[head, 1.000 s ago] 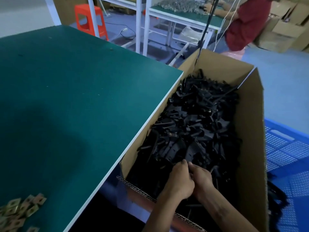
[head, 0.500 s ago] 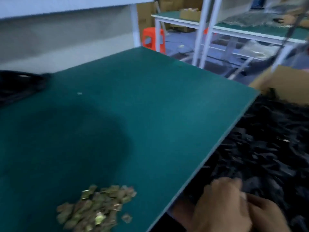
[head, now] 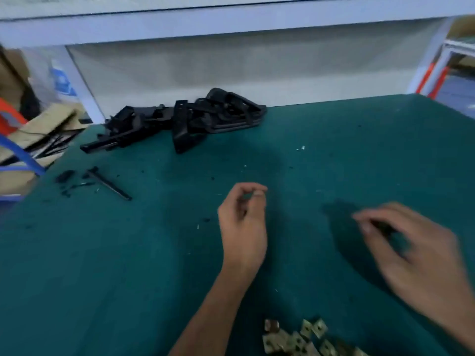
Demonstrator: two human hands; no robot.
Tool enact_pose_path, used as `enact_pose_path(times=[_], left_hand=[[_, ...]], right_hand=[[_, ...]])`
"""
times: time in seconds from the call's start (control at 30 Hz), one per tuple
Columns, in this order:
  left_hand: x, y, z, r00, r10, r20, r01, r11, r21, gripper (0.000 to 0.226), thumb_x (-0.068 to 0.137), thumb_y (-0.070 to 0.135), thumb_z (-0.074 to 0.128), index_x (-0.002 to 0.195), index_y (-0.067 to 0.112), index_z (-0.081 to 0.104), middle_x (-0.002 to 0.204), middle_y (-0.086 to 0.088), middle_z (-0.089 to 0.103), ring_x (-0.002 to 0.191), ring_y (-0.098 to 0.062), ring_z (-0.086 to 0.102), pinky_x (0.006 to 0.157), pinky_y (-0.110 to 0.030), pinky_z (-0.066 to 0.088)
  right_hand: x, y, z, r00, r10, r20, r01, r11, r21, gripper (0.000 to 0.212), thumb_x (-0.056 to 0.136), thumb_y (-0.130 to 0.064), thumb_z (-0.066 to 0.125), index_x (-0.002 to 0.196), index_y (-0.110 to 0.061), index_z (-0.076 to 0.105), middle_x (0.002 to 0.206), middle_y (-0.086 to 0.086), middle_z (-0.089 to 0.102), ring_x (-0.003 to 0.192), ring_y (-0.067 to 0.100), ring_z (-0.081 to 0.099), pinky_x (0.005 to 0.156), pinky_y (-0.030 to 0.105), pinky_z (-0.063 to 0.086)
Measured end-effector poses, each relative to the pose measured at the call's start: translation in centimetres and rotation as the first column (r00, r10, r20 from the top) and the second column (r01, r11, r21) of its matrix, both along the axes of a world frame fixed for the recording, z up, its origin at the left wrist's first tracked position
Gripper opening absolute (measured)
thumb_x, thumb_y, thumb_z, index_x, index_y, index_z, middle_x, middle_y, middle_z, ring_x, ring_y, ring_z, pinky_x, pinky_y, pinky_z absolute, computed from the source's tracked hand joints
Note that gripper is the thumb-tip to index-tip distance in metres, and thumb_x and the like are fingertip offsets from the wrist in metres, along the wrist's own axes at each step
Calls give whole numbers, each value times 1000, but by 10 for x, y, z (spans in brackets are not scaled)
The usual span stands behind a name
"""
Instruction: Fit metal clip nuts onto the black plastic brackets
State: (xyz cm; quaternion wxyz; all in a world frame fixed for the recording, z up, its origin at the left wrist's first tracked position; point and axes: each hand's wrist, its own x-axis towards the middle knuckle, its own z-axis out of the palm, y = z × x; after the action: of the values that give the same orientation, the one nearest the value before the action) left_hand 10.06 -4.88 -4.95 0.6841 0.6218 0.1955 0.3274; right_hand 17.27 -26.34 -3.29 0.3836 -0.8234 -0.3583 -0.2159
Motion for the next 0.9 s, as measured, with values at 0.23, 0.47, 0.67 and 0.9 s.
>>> enact_pose_path(times=[0.23,0.47,0.67,0.9], left_hand=[[13,7,-4,999,35,-23,-33,997,69,20,89,10,58,70,14,64,57,9,53,52,-1,41,50,-15,33],[18,13,-4,992,-16,-127,14,1000,-14,24,87,18,55,65,25,62,48,11,46,43,-3,36,44,-17,29],[16,15,-1,991,-25,-132,22,1000,-21,19,82,27,52,67,30,63,50,13,49,45,-3,41,47,-16,34],[15,15,-6,997,31,-76,-33,999,-19,28,93,4,58,74,23,66,56,14,52,50,-3,41,49,-16,33]], right_hand=[[152,228,22,985,44,-170,-70,986,-151,21,100,-20,58,115,-12,72,113,5,74,101,25,68,93,35,53],[234,332,13,959,-269,-90,199,865,-461,22,98,-31,57,100,-10,62,96,7,59,89,32,60,69,35,47],[232,314,37,948,-289,130,314,910,-270,30,97,-33,52,78,-10,56,78,9,48,73,33,46,64,36,38],[166,221,68,966,-206,-155,211,977,20,38,81,-30,60,54,-5,50,44,-1,39,42,14,30,43,28,28]])
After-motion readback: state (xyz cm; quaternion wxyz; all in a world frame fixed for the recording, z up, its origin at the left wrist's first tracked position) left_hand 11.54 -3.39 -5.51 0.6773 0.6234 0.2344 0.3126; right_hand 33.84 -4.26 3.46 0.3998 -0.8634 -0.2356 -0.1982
